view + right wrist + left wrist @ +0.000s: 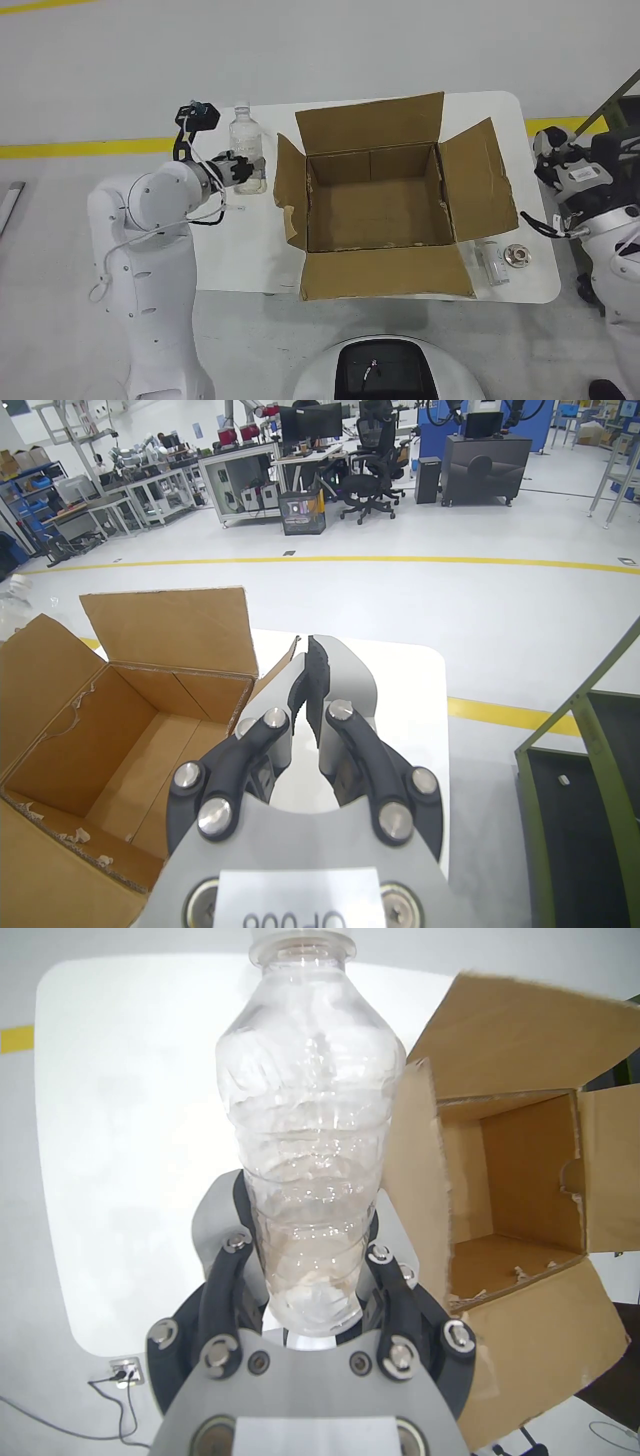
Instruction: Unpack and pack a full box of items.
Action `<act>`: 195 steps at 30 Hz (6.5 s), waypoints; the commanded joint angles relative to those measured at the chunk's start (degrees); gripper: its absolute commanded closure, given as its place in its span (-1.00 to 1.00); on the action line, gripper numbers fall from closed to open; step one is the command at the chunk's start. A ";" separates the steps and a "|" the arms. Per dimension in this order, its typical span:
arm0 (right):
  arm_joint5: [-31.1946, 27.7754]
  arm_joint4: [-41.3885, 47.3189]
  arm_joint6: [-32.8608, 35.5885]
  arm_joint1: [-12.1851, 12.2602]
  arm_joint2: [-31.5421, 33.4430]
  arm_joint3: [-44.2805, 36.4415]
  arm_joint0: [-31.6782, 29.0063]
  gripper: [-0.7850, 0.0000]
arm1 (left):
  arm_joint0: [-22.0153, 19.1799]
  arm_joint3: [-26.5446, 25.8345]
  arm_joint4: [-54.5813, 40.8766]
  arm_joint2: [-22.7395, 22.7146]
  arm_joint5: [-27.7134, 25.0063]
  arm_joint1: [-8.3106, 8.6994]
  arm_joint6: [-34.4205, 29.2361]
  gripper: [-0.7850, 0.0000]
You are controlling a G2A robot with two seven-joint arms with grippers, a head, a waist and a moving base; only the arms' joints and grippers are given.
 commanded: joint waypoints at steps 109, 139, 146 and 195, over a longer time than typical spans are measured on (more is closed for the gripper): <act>-0.69 0.77 0.08 0.86 2.69 -1.15 -2.85 1.00 | 0.08 0.21 -27.83 27.62 19.11 3.20 -1.12 1.00; -0.41 0.91 0.05 1.02 1.90 -0.06 -1.63 1.00 | -3.15 4.46 -25.68 29.54 22.14 2.97 4.40 1.00; -0.43 0.86 -0.05 1.06 1.78 0.19 -1.31 1.00 | -4.79 7.62 -23.39 31.42 24.64 2.78 3.85 1.00; -1.68 -0.63 0.94 1.43 0.54 0.52 -1.71 1.00 | -0.13 -13.61 1.53 13.43 6.74 8.26 5.93 -1.00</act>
